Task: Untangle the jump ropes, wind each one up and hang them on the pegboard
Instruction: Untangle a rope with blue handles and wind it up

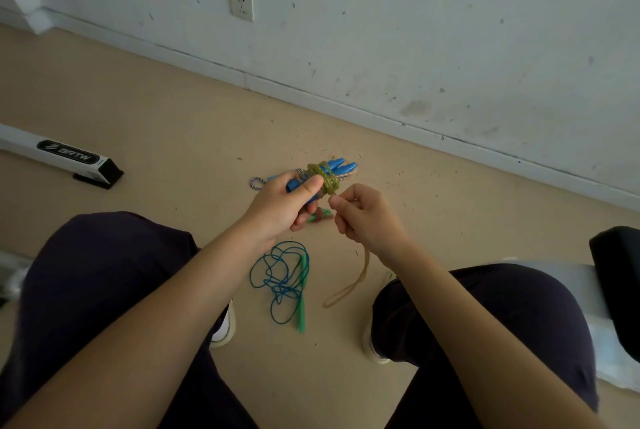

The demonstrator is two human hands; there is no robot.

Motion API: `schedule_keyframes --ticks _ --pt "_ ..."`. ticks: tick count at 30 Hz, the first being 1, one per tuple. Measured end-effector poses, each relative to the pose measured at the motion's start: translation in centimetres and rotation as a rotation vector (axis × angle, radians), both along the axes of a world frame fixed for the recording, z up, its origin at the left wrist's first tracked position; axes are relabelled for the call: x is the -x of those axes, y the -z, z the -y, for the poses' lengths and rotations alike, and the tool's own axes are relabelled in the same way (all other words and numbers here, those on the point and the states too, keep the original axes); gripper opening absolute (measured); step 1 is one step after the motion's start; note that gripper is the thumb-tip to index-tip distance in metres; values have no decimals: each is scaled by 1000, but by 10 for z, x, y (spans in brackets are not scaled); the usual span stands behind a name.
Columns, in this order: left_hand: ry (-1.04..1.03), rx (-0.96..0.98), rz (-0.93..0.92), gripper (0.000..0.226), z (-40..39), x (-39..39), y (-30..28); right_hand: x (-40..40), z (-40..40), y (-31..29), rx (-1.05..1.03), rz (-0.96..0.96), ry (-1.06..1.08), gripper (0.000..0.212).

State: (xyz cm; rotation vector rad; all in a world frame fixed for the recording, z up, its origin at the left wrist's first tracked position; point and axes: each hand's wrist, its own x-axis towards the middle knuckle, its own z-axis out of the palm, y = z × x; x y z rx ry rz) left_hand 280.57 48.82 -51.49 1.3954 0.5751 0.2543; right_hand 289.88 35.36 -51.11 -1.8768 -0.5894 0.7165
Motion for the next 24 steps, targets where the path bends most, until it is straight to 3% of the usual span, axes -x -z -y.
schedule_keyframes --ticks 9,15,19,22,24 --pt "-96 -140 -118 19 -20 -2 6 -6 15 -15 95 273 -114 22" --pt "380 -357 -302 17 -11 3 6 -13 19 -21 78 552 -195 14" --pt "587 -332 -268 23 -11 6 -7 -21 19 -12 -21 466 -157 11" --pt "640 -408 -265 27 -10 7 -8 -17 16 -6 -27 289 -177 15" --pt "653 -360 -254 26 -11 7 -6 -15 14 -5 -60 228 -178 16"
